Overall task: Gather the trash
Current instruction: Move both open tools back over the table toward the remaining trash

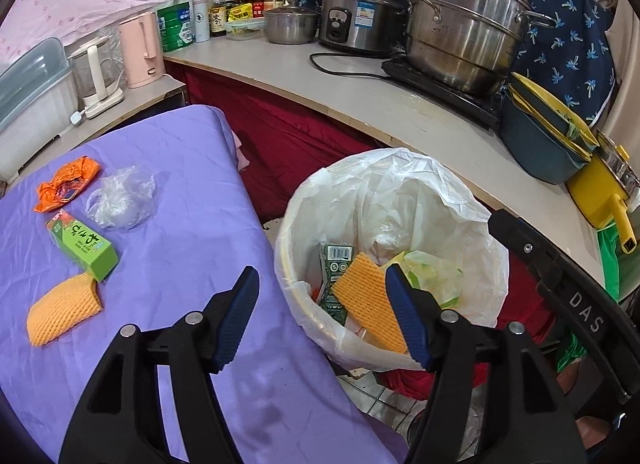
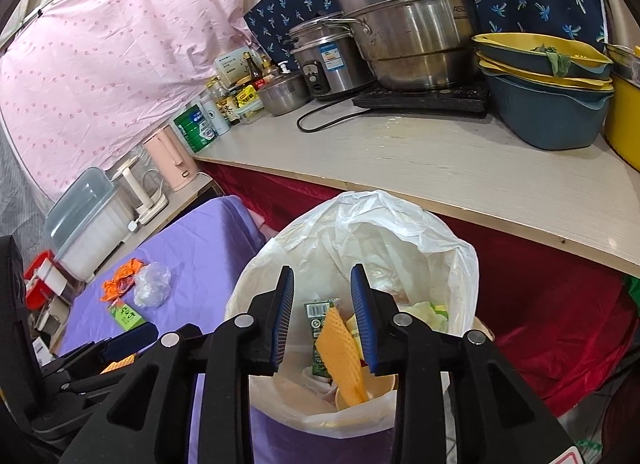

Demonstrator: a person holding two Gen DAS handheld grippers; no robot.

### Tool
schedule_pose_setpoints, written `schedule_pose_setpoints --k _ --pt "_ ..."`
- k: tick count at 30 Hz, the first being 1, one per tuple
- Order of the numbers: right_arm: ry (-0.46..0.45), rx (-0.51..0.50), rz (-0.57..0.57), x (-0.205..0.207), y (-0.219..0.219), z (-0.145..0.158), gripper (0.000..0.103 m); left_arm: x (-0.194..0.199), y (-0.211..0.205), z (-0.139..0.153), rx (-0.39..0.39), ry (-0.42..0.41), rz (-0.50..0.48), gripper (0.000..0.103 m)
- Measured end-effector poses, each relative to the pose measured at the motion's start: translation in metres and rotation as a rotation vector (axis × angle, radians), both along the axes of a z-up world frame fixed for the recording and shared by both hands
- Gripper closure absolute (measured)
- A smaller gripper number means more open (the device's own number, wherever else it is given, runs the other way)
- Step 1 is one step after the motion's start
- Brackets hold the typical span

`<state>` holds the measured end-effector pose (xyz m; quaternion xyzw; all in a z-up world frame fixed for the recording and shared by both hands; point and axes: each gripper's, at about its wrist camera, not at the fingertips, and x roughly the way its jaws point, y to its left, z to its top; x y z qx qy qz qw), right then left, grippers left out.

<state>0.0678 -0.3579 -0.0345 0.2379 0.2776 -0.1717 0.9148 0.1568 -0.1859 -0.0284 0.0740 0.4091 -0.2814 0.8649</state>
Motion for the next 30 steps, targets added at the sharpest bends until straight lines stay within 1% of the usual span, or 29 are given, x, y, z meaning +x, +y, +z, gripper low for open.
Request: schedule_pose_setpoints --k 6,11,22,28,30 --pt "-0.004 0.001 0.026 0.004 0.015 0.003 0.072 0.001 0.024 0.005 0.000 -0.011 0.037 0.041" --pt "0.001 -0.001 0.067 0.012 0.037 0.003 0.070 0.005 0.050 0.006 0.008 -0.020 0.080 0.041" --pt "0.026 0.008 0.172 0.039 0.093 -0.005 0.070 0.023 0.124 -0.002 0.009 0.008 0.208 0.041" --pt "0.045 0.013 0.225 0.056 0.124 -0.013 0.069 0.032 0.164 -0.011 0.018 0.020 0.273 0.040" --pt "0.051 0.016 0.239 0.063 0.133 -0.016 0.068 0.034 0.175 -0.015 0.020 0.022 0.291 0.040"
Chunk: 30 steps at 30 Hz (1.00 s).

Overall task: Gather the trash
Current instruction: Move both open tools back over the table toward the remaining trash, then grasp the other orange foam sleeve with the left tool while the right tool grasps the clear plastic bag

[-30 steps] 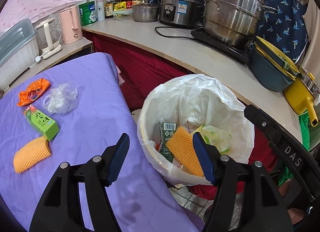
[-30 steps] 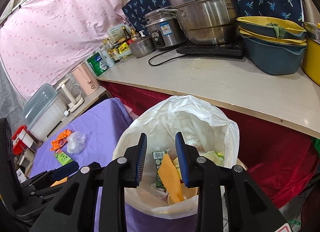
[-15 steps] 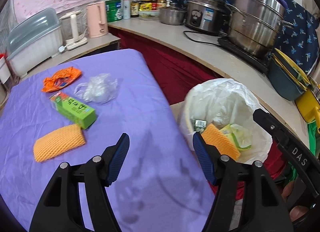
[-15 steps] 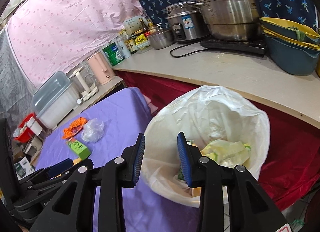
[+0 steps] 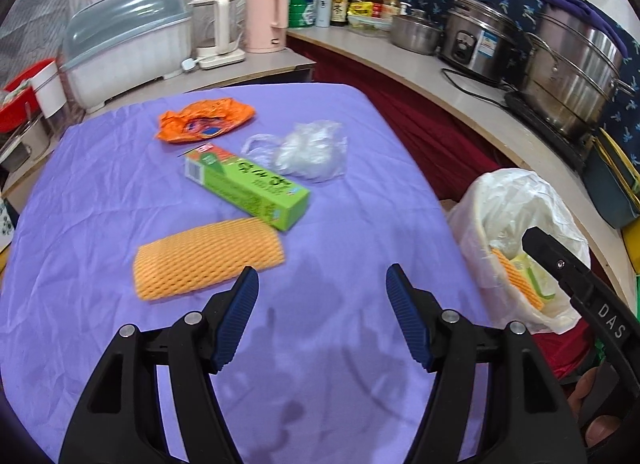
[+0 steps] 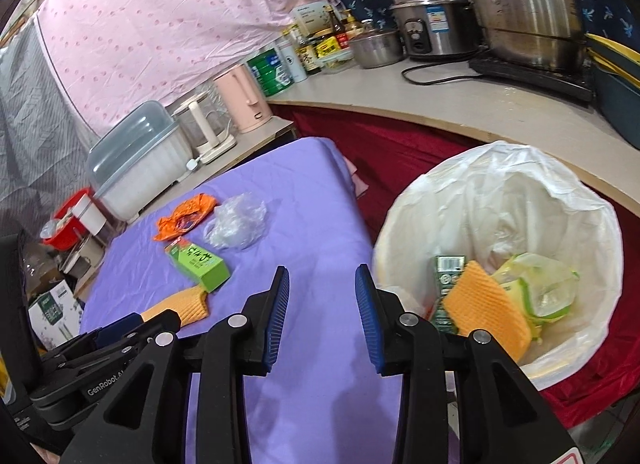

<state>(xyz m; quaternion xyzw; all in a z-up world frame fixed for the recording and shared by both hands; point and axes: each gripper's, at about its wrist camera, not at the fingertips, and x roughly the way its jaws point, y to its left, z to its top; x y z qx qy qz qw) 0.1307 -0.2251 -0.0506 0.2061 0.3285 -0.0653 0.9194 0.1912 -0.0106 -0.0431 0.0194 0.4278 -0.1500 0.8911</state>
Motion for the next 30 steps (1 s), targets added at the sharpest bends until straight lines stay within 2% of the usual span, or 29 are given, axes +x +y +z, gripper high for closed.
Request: schedule_pose_setpoints --k 6,10,14,20,24,30 --pt "0.020 -0.007 0.044 0.022 0.027 -0.008 0.062 0.010 0.042 -0.012 0.004 0.015 0.076 0.039" --pt "0.027 -0.015 0.066 0.036 0.043 -0.012 0.059 0.018 0.066 -0.021 -0.005 0.036 0.130 0.033" --pt "0.037 -0.013 0.077 0.053 0.052 -0.017 0.054 0.027 0.086 -0.029 -0.007 0.046 0.164 0.032" --pt "0.048 -0.009 0.092 0.081 0.063 -0.024 0.051 0.041 0.106 -0.039 -0.023 0.065 0.199 0.026" --pt "0.052 -0.012 0.100 0.103 0.070 -0.028 0.046 0.050 0.115 -0.051 -0.040 0.101 0.215 0.026" --pt "0.056 -0.026 0.108 0.137 0.077 -0.032 0.046 0.060 0.121 -0.065 -0.079 0.143 0.217 0.027"
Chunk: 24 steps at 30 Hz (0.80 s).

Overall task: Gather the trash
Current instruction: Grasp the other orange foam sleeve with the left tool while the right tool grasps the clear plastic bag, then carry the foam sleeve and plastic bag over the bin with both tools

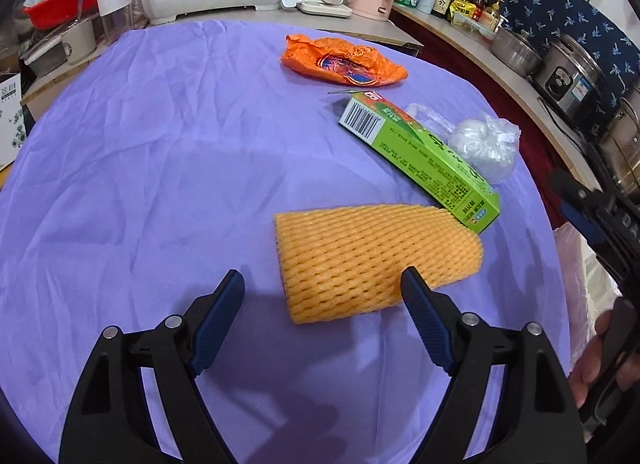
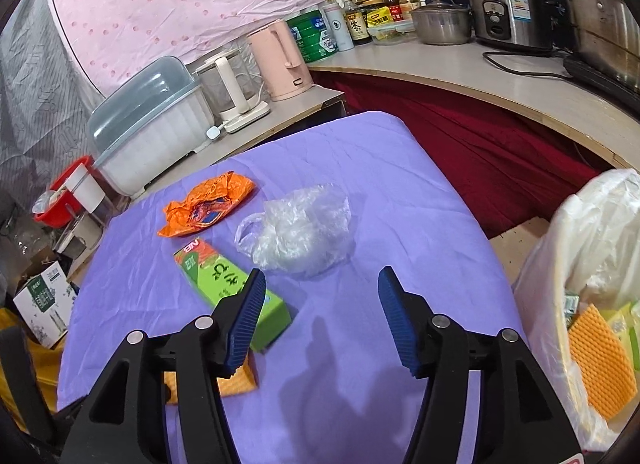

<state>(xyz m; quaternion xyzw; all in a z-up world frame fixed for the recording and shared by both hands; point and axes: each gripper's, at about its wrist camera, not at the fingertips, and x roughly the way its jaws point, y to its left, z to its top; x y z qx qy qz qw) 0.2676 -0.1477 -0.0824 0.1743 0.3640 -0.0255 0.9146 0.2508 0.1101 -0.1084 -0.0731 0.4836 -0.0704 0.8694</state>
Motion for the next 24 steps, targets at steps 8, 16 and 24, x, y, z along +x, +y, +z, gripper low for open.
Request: schedule_pose_setpoints --k 8,16,24 --pt "0.020 -0.003 0.008 0.043 0.008 -0.011 0.046 0.009 -0.011 0.002 -0.020 -0.008 -0.049 0.056" --pt "0.065 0.000 0.027 0.065 0.014 -0.027 0.073 0.020 -0.013 0.002 -0.027 -0.005 -0.057 0.078" --pt "0.046 0.011 0.018 0.049 0.010 -0.020 0.087 0.017 -0.015 0.013 -0.024 -0.024 -0.062 0.089"
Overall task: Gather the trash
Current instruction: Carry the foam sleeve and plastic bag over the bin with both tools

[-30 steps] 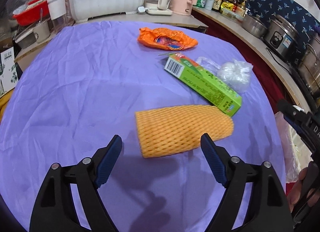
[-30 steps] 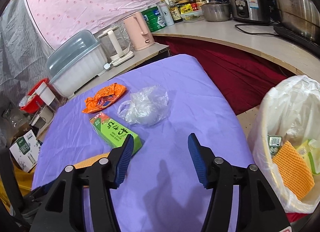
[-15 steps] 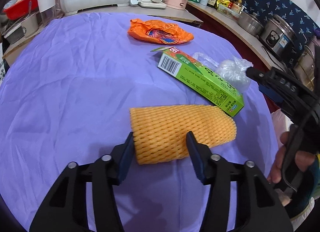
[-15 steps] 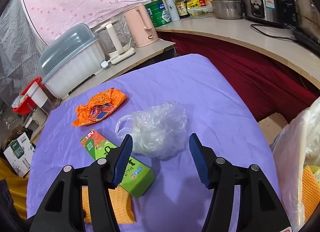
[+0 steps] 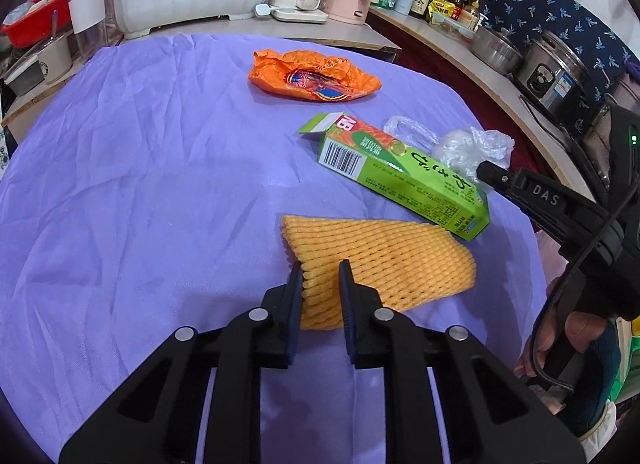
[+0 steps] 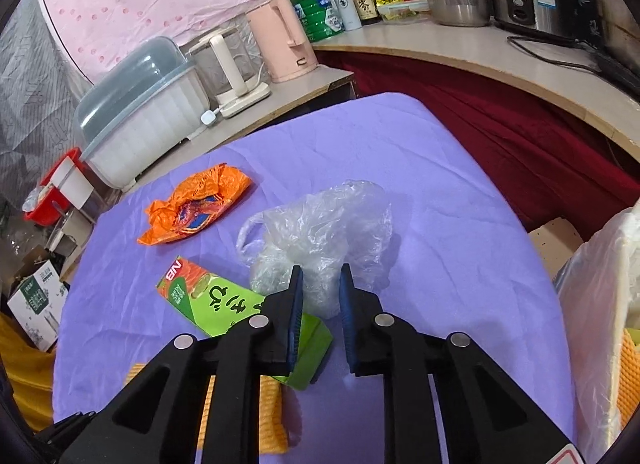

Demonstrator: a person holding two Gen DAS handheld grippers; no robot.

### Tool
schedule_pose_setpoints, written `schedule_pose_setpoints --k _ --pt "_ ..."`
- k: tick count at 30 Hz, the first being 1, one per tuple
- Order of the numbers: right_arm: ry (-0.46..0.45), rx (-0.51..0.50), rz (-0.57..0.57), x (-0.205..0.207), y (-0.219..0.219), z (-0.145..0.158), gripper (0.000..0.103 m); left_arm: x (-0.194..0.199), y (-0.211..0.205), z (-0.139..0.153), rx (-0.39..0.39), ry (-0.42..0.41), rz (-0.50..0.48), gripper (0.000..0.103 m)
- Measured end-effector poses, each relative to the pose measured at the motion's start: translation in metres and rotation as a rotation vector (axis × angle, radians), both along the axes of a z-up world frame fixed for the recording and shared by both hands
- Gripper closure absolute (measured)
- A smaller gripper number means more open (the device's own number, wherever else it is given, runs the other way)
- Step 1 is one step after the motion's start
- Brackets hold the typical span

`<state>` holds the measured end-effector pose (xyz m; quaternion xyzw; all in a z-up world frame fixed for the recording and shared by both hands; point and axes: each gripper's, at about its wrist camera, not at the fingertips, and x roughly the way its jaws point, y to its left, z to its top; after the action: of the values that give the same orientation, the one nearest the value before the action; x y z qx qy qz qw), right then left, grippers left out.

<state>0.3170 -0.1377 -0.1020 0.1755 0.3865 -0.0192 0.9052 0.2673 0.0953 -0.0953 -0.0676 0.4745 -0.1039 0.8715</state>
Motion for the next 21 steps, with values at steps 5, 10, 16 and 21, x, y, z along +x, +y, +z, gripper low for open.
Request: schedule_pose_setpoints --k 5,10,16,21 --pt "-0.039 0.009 -0.019 -0.021 -0.013 0.023 0.087 -0.013 -0.008 0.016 0.006 -0.029 -0.015 0.090" --pt "-0.074 0.015 -0.036 -0.046 -0.025 0.042 0.087 -0.030 -0.020 0.035 0.015 -0.067 -0.037 0.092" --pt "-0.117 0.023 -0.056 -0.080 -0.042 0.065 0.087 -0.051 -0.031 0.060 0.006 -0.113 -0.061 0.093" --pt "-0.145 0.024 -0.077 -0.106 -0.055 0.079 0.087 -0.068 -0.040 0.079 0.005 -0.150 -0.080 0.093"
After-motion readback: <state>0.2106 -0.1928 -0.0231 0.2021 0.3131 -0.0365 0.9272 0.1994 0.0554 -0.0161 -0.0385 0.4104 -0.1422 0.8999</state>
